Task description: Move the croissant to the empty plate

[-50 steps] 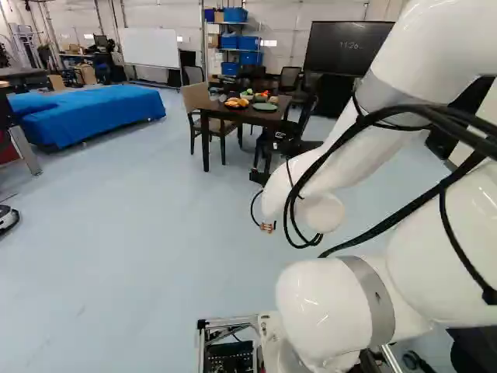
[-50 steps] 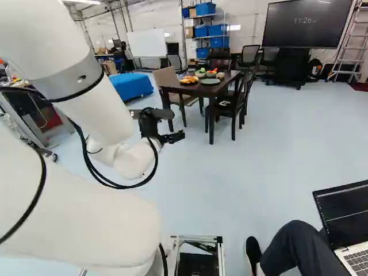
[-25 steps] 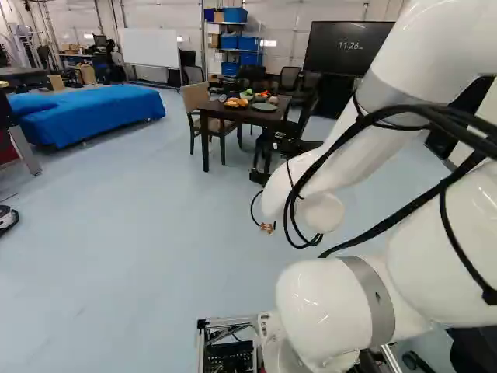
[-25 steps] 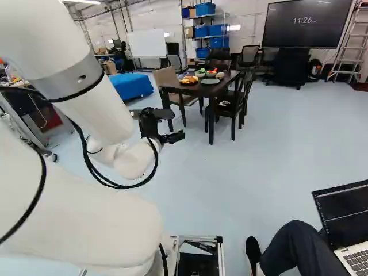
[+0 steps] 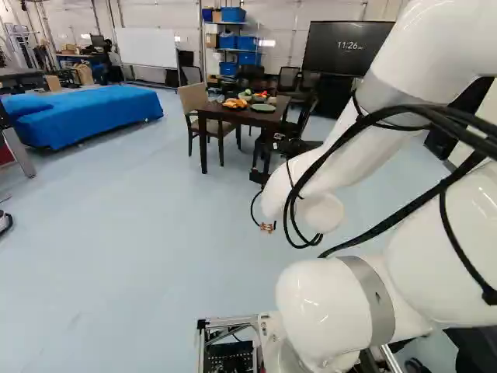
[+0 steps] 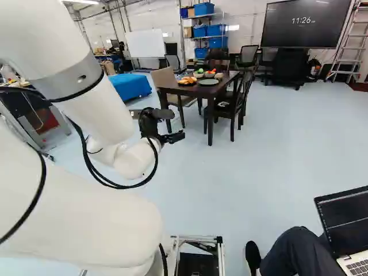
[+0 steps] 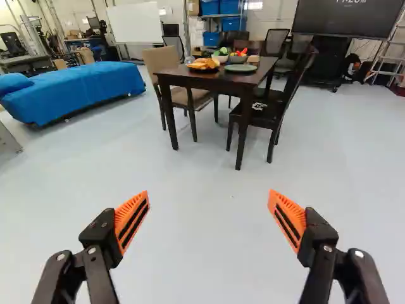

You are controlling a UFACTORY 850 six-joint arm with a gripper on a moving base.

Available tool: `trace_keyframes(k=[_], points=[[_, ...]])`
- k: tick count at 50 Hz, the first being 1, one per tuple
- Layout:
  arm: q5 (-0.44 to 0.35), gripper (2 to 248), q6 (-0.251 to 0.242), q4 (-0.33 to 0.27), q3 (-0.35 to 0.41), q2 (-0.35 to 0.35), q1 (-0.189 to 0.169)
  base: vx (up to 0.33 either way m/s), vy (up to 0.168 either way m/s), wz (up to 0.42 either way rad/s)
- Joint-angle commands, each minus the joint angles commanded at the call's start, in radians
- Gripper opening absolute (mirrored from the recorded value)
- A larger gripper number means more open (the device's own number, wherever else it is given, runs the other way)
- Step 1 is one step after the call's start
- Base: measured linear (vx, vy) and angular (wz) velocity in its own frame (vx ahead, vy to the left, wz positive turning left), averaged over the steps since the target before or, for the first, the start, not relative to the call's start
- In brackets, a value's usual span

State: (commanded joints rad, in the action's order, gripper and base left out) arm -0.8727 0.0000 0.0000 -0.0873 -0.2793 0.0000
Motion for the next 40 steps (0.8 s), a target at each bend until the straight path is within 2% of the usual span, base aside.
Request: trace_keyframes(k=[40], points=[[0.000,247,0.000,0.000,0.000,0.000,0.000,0.159,-0.002,-0.015]])
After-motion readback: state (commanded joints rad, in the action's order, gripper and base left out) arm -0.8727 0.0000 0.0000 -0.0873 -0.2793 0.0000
